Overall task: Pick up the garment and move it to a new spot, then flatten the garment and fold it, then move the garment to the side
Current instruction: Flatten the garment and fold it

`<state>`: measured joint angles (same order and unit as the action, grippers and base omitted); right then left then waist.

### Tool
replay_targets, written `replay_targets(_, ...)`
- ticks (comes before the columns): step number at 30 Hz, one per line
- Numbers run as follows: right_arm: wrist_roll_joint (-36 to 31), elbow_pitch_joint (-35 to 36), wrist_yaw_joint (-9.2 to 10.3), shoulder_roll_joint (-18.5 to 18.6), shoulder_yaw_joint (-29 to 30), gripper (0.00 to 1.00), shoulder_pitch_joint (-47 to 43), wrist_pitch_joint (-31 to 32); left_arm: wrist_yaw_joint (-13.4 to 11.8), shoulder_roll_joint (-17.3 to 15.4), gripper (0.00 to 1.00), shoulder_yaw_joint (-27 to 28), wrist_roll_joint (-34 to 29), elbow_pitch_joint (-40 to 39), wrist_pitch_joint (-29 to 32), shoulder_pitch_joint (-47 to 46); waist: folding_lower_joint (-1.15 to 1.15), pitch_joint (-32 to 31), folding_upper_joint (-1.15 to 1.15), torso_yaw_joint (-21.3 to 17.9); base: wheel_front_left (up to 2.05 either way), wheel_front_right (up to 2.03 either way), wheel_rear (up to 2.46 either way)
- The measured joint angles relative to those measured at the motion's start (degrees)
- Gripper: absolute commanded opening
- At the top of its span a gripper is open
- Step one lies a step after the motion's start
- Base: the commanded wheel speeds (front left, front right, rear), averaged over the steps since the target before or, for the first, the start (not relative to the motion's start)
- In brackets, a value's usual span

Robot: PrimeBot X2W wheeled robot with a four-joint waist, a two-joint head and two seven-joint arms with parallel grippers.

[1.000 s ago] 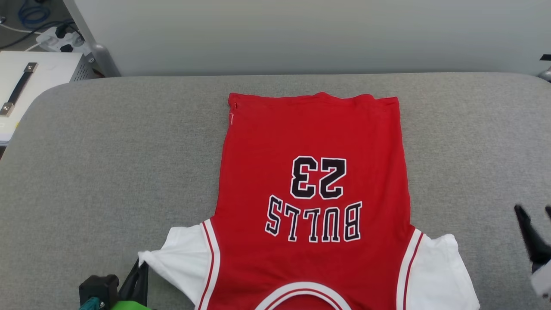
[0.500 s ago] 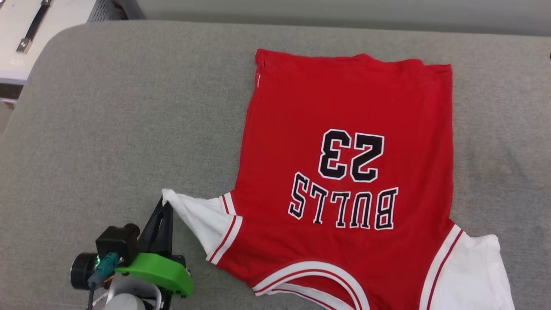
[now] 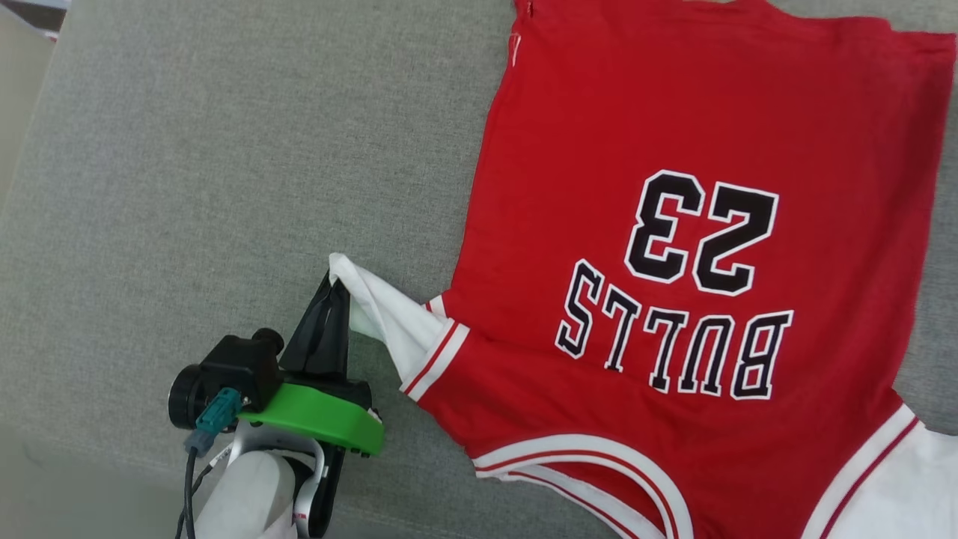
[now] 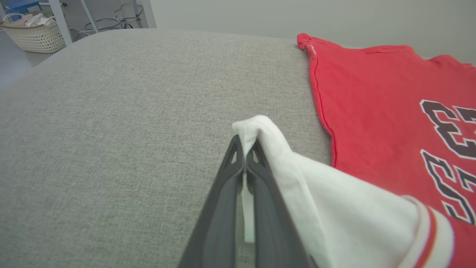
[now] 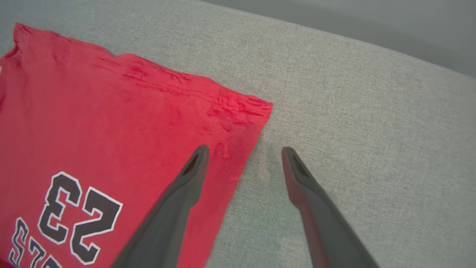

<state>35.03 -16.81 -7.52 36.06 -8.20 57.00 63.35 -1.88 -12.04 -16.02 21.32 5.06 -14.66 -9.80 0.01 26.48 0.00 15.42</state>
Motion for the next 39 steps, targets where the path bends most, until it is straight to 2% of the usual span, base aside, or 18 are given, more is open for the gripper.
replay_targets(2, -1.8, -1.9, -0.01, -0.9, -1.3, 1.00, 1.8, 0.9, 0.9, 1.3, 0.00, 1.0, -1.2, 0.0, 0.0, -0.4, 0.00, 1.8, 0.00, 0.8, 0.00, 0.00, 0.00)
replay_targets(3, -3.8, -5.2, -0.01, -1.7, -1.4, 1.00, 3.6, 0.9, 2.4, 3.0, 0.00, 1.8, -2.3, 0.1, 0.0, -1.0, 0.00, 4.1, 0.00, 1.8, 0.00, 0.00, 0.00)
replay_targets(7, -5.6, -8.5, 0.00, -1.6, -1.1, 1.00, 4.6, -0.2, 4.0, 4.9, 0.00, 3.1, -3.9, 0.2, 0.0, -1.6, 0.00, 6.8, 0.00, 3.1, 0.00, 0.00, 0.00)
replay_targets(15, -4.9, -8.9, -0.01, 0.4, -3.3, 1.00, 5.4, -0.5, 6.2, 6.8, 0.00, 5.3, -6.2, 1.2, 0.0, -2.0, 0.00, 10.1, 0.00, 4.3, 0.00, 0.00, 0.00)
replay_targets(16, -4.0, -8.7, -0.01, 1.5, -5.1, 0.00, 5.3, -0.9, 7.0, 7.2, 0.00, 6.4, -7.1, 1.9, 0.0, -2.0, 0.00, 9.5, 0.00, 3.9, 0.00, 0.00, 0.00)
replay_targets(21, -4.0, -9.4, -0.01, 2.2, -6.7, 0.00, 4.5, -3.2, 7.5, 7.6, 0.00, 7.4, -8.2, 2.6, 0.0, -2.0, 0.00, 8.0, 0.00, 3.3, 0.00, 0.00, 0.00)
replay_targets(29, -0.7, -9.7, -0.01, 1.9, -11.0, 0.00, 0.6, -11.4, 7.8, 8.0, 0.00, 9.6, -9.3, 3.4, 0.0, 0.1, -0.01, 3.4, 0.00, 1.6, 0.00, 0.00, 0.00)
replay_targets(32, 1.8, -9.2, -0.01, 3.0, -12.2, 0.00, -1.8, -15.1, 7.8, 8.1, 0.00, 10.1, -9.7, 3.8, 0.0, 1.6, -0.01, 0.8, 0.00, 0.9, 0.00, 0.00, 0.00)
replay_targets(39, 8.5, -3.3, -0.01, 8.6, -15.4, 0.00, -11.9, -20.8, 8.0, 8.0, 0.00, 11.4, -10.0, 4.4, 0.0, 5.5, -0.01, -5.4, 0.00, -0.9, 0.00, 0.00, 0.00)
